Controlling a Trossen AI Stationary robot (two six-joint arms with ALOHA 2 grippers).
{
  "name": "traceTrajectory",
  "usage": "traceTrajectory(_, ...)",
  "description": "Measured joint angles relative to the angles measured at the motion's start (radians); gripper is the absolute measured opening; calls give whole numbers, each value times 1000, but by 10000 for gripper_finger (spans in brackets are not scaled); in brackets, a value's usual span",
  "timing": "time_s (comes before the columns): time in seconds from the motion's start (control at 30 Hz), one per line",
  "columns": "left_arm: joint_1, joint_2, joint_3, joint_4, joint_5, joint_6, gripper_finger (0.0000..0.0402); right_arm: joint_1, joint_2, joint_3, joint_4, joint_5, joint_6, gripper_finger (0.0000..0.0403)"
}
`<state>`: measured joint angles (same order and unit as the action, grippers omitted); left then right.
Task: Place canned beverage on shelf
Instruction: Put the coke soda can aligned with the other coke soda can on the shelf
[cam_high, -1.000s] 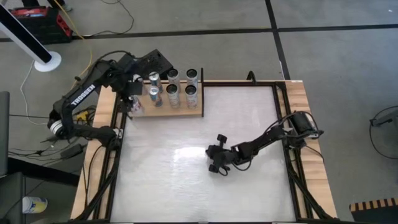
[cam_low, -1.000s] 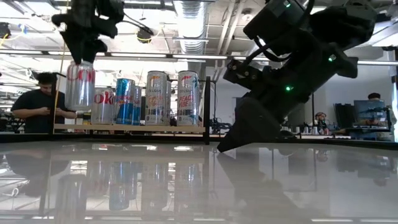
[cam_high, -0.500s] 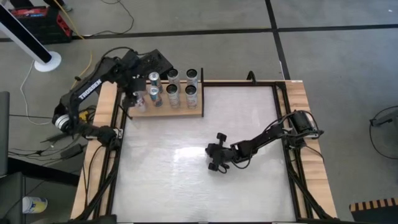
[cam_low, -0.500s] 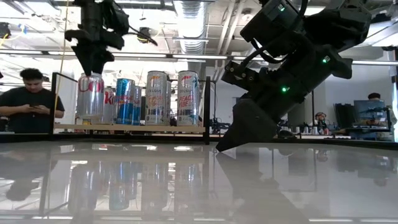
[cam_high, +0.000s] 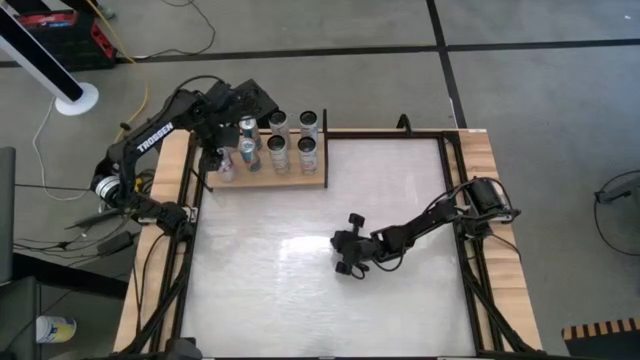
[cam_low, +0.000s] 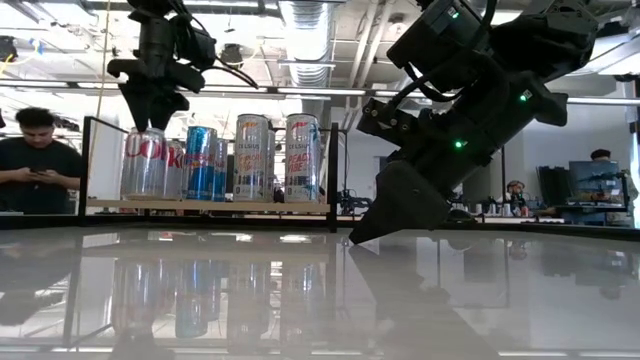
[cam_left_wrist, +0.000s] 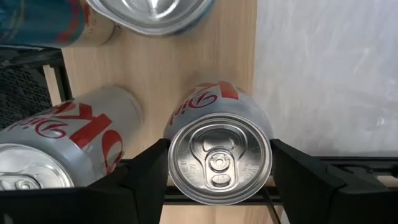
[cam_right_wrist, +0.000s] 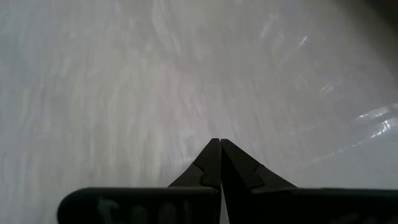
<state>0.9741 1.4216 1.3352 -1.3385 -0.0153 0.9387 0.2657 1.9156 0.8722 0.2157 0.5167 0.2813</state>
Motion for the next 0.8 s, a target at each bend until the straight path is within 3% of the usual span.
traceTrajectory(0.47, 0, 2, -1, -1, -34, -7, 228, 0, 0, 0, 0, 0, -2, 27)
traceTrajectory(0.67, -1, 4, -3, -4, -23, -40, 280, 0, 0, 0, 0, 0, -2, 27)
traceTrajectory(0.8, -11, 5, -5, -8, -30, -41, 291, 0, 0, 0, 0, 0, -2, 27)
